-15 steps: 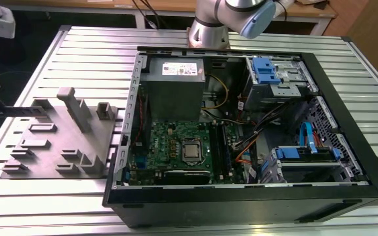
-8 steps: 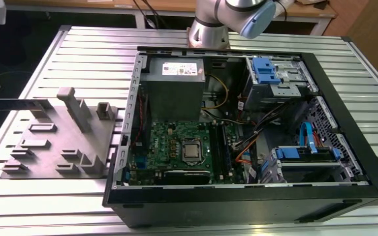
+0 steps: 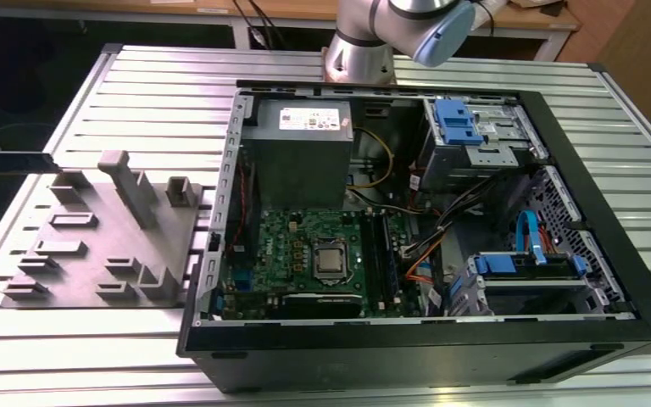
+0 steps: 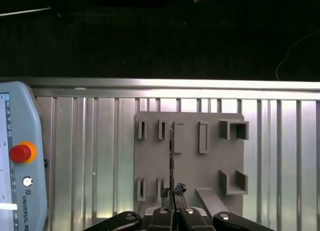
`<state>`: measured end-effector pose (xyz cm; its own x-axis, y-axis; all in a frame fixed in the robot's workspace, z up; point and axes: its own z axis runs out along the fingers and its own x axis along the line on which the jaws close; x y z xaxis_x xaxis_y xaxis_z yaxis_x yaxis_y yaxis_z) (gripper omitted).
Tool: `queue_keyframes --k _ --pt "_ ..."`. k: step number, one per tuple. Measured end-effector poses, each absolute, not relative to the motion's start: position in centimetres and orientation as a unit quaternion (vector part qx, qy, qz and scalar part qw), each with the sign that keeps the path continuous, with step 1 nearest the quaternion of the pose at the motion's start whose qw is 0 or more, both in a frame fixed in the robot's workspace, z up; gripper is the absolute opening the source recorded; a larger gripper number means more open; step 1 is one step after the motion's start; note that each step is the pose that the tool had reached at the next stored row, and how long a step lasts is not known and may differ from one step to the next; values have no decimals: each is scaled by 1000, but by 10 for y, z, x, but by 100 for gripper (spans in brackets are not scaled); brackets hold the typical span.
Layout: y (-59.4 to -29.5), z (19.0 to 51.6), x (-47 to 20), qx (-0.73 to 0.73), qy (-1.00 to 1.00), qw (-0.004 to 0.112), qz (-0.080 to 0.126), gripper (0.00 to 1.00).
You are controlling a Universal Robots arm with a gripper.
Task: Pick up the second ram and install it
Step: 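Pick up the second ram and move it above second insertion slot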
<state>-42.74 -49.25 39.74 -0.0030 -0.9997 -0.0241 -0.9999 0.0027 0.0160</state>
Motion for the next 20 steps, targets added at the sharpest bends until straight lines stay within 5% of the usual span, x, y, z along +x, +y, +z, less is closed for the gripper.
queue_keyframes --k 20 --pt "-492 414 -411 -706 708 1 17 8"
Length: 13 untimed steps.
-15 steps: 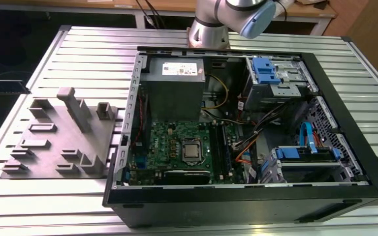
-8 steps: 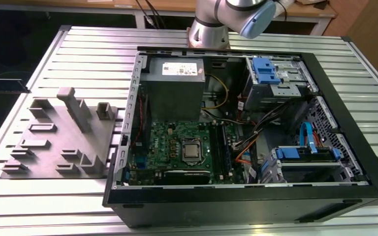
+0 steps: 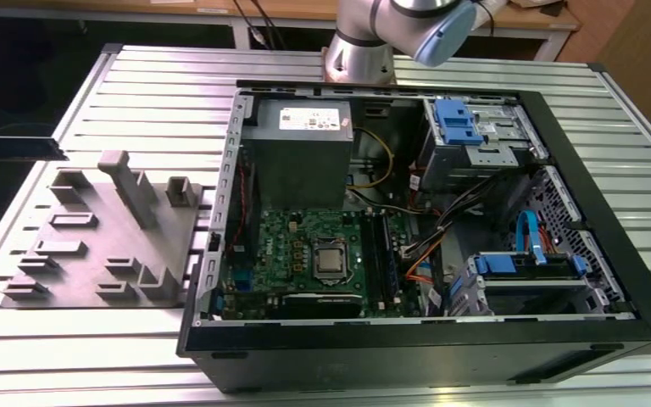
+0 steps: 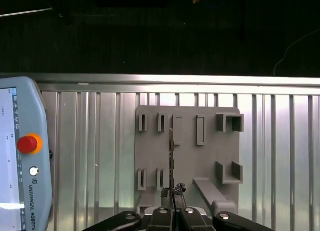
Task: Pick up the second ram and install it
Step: 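Pick up the second ram and move it above second insertion slot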
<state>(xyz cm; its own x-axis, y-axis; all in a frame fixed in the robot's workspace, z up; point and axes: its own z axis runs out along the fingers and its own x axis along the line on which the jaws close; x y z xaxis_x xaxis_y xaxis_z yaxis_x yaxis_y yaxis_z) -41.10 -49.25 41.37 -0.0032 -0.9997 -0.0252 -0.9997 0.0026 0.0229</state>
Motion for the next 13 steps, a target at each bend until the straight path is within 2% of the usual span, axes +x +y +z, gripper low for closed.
queue_keyframes --k 13 --pt "-492 414 -376 -706 708 -3 21 8"
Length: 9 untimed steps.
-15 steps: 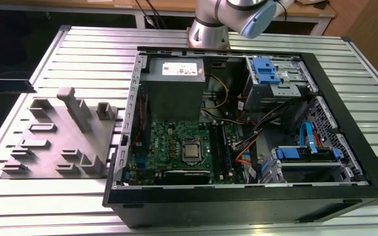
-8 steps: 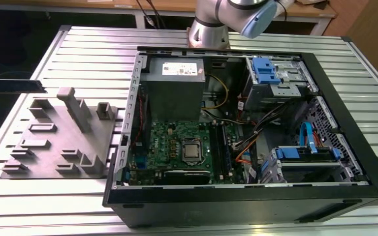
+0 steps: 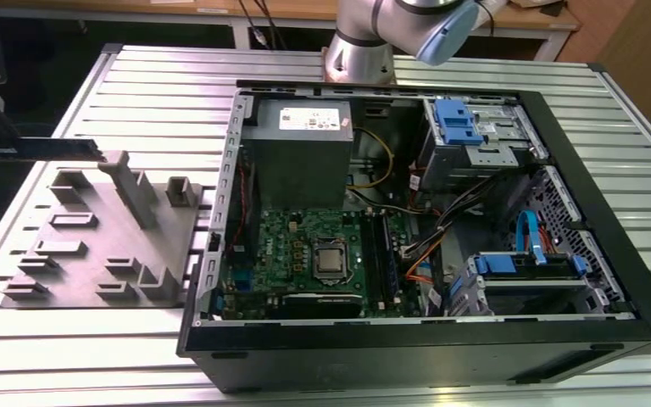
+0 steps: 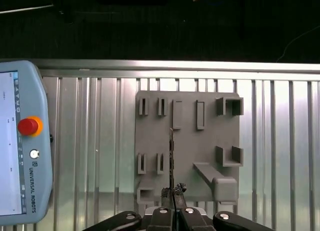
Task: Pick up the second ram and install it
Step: 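Pick up the second ram and move it above second insertion slot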
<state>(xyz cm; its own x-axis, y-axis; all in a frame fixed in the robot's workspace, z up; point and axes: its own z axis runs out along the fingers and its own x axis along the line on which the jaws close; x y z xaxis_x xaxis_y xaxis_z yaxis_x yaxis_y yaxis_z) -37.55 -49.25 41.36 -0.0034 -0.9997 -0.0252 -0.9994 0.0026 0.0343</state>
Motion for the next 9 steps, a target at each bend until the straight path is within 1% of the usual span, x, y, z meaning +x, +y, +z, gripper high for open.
queue_keyframes --k 9 --pt "-492 413 -347 706 -708 6 -23 8"
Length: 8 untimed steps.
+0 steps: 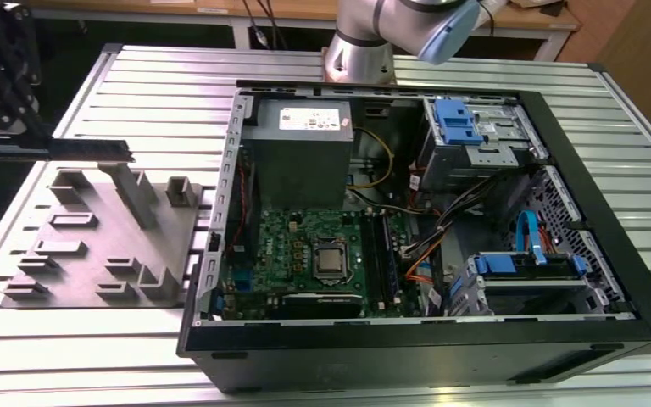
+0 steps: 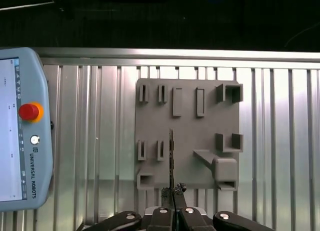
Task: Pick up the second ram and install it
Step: 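Pick up the second ram and move it above second insertion slot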
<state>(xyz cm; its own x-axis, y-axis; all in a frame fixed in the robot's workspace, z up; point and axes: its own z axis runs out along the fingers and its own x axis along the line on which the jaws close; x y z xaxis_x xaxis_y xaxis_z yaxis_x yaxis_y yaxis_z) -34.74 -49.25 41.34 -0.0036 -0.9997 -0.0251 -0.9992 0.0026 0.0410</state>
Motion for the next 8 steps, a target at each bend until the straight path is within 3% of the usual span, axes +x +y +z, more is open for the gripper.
queue_keyframes --k 8 --pt "-492 413 -321 706 -708 8 -25 8"
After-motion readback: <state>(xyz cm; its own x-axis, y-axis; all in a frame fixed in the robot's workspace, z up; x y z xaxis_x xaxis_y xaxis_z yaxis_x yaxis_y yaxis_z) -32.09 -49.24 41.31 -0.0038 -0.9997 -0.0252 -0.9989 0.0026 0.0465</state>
